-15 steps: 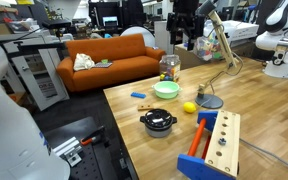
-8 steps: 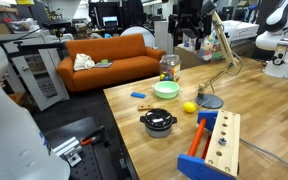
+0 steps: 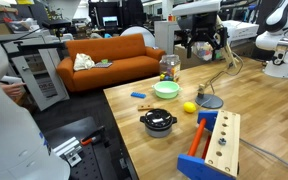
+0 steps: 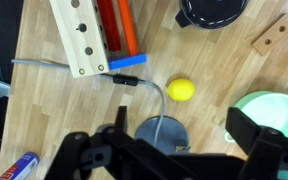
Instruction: Turn off the desk lamp switch
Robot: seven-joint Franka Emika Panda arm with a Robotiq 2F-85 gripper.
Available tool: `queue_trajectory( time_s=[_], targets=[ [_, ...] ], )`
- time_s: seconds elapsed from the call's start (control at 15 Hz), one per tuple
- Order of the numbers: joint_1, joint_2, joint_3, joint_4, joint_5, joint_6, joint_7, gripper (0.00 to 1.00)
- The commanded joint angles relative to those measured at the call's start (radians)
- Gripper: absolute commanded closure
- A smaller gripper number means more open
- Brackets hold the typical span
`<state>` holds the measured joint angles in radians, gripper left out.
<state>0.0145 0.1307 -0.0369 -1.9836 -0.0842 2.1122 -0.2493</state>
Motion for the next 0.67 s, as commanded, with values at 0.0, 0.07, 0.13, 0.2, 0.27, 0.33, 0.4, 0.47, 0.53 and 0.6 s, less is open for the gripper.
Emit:
queue_trajectory(
  time_s=[0.0, 0.07, 0.13, 0.2, 0.27, 0.33, 0.4, 0.47, 0.53, 0.6],
  targets=[
    [-0.020, 0.097, 0.007, 0.103, -0.002, -0.022, 0.018, 0.00],
    [-0.018, 0.057, 0.013, 0.049, -0.004, -0.002, 0.008, 0.00],
    [-0.021, 0.080, 0.013, 0.069, -0.004, -0.002, 0.011, 0.00],
    [-0.023, 0.095, 0.013, 0.083, -0.005, -0.003, 0.012, 0.00],
    [-0.023, 0.099, 0.013, 0.089, -0.005, -0.003, 0.012, 0.00],
    [-0.023, 0.098, 0.013, 0.092, -0.005, -0.004, 0.013, 0.00],
    [-0.023, 0.097, 0.013, 0.093, -0.005, -0.004, 0.013, 0.00],
    [-0.023, 0.097, 0.013, 0.093, -0.005, -0.004, 0.013, 0.00],
    [-0.023, 0.097, 0.013, 0.093, -0.005, -0.004, 0.013, 0.00],
    [-0.023, 0.097, 0.013, 0.093, -0.005, -0.004, 0.013, 0.00]
  ],
)
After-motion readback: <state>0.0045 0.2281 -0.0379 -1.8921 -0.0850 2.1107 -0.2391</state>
